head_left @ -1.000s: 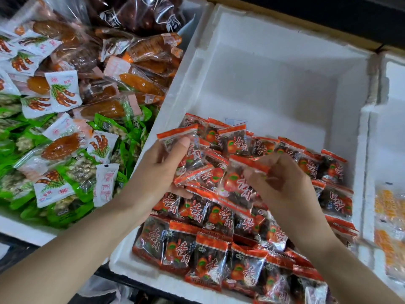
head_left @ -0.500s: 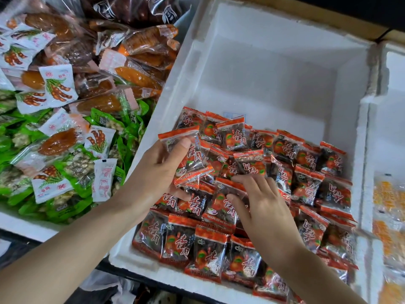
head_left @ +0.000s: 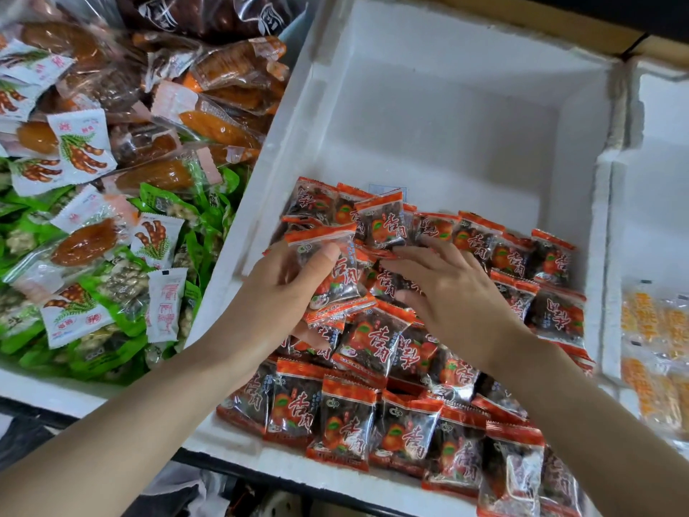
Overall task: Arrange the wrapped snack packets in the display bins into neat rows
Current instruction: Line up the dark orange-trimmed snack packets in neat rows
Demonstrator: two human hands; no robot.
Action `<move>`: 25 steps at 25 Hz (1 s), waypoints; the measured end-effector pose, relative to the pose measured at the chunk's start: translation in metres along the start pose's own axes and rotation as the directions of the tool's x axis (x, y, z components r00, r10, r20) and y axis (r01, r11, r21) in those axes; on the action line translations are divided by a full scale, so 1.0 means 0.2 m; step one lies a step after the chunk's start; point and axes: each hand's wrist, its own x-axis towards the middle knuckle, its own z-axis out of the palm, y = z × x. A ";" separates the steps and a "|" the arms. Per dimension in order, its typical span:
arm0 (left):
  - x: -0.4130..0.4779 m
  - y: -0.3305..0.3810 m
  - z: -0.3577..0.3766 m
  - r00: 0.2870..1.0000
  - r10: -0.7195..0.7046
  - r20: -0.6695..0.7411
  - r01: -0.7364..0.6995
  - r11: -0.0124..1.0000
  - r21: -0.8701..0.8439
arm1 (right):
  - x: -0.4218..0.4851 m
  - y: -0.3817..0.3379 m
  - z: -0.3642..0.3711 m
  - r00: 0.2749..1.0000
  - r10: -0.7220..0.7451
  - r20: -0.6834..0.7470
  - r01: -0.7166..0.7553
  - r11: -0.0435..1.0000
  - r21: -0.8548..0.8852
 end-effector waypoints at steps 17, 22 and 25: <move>0.01 0.04 0.12 0.998 -0.046 0.050 0.043 0.998 0.052 | -0.15 0.03 -0.16 0.882 0.469 -0.036 -0.320 0.656 0.684; 0.00 0.05 0.22 0.970 -0.053 0.237 -0.030 0.943 0.333 | -0.26 -0.17 -0.21 0.912 0.324 0.254 -0.371 0.379 0.848; 0.01 0.08 0.28 0.956 -0.009 0.294 -0.105 0.923 0.370 | -0.24 -0.14 -0.24 0.844 0.459 0.278 -0.400 0.193 0.896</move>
